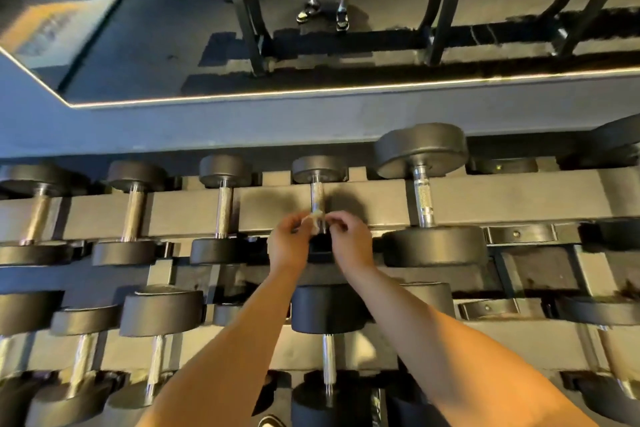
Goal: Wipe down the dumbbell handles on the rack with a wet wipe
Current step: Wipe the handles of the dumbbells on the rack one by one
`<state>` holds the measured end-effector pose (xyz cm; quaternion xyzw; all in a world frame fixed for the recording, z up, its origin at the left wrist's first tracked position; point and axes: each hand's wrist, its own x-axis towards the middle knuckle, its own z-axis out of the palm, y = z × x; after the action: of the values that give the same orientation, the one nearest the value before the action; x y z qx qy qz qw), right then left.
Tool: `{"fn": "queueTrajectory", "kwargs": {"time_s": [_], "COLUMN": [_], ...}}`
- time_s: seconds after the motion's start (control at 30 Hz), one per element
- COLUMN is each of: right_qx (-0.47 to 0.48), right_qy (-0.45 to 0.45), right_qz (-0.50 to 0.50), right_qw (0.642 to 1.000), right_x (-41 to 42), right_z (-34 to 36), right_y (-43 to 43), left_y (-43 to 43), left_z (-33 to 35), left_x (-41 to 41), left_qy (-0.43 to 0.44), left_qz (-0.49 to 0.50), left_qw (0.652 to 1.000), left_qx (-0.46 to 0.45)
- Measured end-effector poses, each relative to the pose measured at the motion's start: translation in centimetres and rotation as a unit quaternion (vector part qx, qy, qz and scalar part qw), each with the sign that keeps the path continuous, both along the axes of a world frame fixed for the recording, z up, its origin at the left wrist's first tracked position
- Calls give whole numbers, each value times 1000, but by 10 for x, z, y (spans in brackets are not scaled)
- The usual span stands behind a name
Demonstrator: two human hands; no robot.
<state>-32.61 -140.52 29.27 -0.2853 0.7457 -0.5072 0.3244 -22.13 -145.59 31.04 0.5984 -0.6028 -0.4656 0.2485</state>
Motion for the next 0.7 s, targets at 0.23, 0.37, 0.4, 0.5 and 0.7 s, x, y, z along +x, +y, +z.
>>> {"fn": "queueTrajectory", "kwargs": {"time_s": [0.23,0.37,0.4,0.5,0.7], "right_qx": [40,16,8,-2,-1], "right_qy": [-12,3,18,62,64], "right_qz": [-1,3,1,-14,0], "right_qw": [999,1000,1000,998,998], "right_x": [-18,-18,-17,-12,-11], "right_z": [-35,-53,-58,-69,-70], "right_y": [-48,-66,-69,-72,-67], "left_y": [-43,-72,-78,-86,-69], "left_z": [-28,-40,-43,-50,-55], "left_x": [-28,-43,-46,-55,-44], "left_qy": [-33,-27,-20,-9,-33], "left_qz": [23,37,34,30,23], "left_qw": [999,999,999,1000,999], "left_qx": [12,-2,-2,6,5]}}
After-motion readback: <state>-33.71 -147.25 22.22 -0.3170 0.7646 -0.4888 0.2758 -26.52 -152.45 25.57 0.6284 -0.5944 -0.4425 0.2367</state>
